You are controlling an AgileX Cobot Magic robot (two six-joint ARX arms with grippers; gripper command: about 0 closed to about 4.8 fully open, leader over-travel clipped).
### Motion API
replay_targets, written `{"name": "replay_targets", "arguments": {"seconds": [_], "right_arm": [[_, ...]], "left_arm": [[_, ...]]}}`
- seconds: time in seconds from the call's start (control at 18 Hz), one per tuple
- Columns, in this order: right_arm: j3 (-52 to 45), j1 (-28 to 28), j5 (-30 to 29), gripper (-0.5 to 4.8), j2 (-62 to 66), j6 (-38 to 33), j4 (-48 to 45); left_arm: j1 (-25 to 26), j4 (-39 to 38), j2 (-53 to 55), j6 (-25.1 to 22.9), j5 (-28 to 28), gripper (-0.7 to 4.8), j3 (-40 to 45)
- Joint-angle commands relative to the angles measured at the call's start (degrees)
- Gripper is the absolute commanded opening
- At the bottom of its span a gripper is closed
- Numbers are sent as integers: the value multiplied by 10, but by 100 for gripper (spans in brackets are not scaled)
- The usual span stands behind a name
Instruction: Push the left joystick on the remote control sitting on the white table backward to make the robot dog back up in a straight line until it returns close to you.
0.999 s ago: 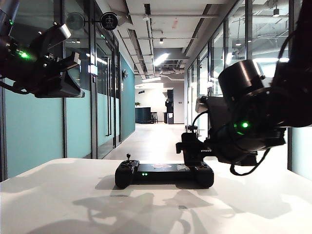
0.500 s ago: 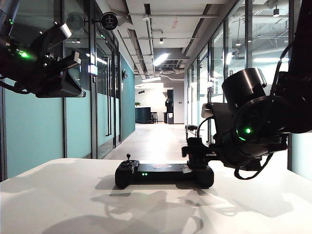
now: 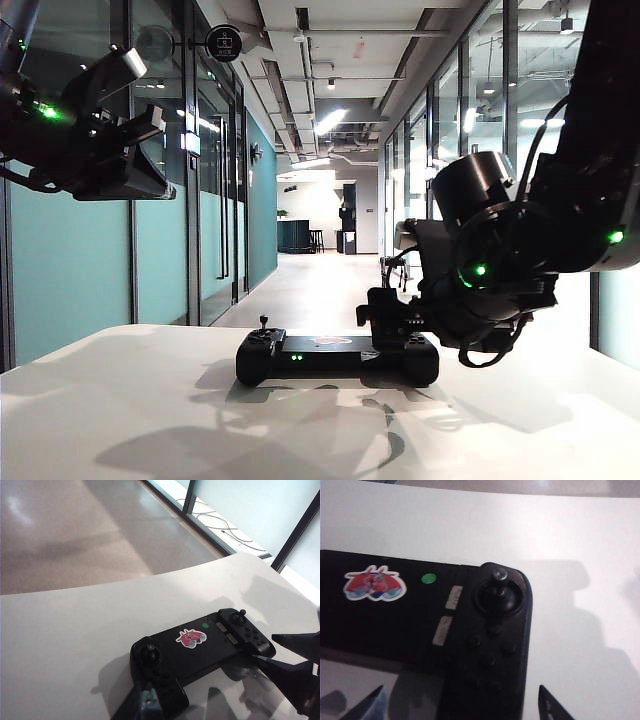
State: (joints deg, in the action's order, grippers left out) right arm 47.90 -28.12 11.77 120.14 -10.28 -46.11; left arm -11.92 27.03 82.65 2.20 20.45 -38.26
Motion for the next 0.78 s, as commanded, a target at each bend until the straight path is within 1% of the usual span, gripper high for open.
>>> {"name": "replay_targets", "arguments": {"seconds": [0.06,0.17,0.22,0.56,0.78], "right_arm": [[4,-1,-1,377,-2,-2,-4],[4,-1,-1,376,1,-2,-4],[5,-1,-1,365,2,-2,-4],[8,0,-1,365,11,-2,-5],[8,10,-3,365,20,-2,-9]], "left_arm": [[-1,5,-2,-2,4,-5,-2],[-1,5,-2,-2,4,-6,-2],[-1,5,-2,-2,4,-5,-2],[-1,5,-2,-2,4,-6,-2],[-1,5,-1,-2,4,-5,-2]]}}
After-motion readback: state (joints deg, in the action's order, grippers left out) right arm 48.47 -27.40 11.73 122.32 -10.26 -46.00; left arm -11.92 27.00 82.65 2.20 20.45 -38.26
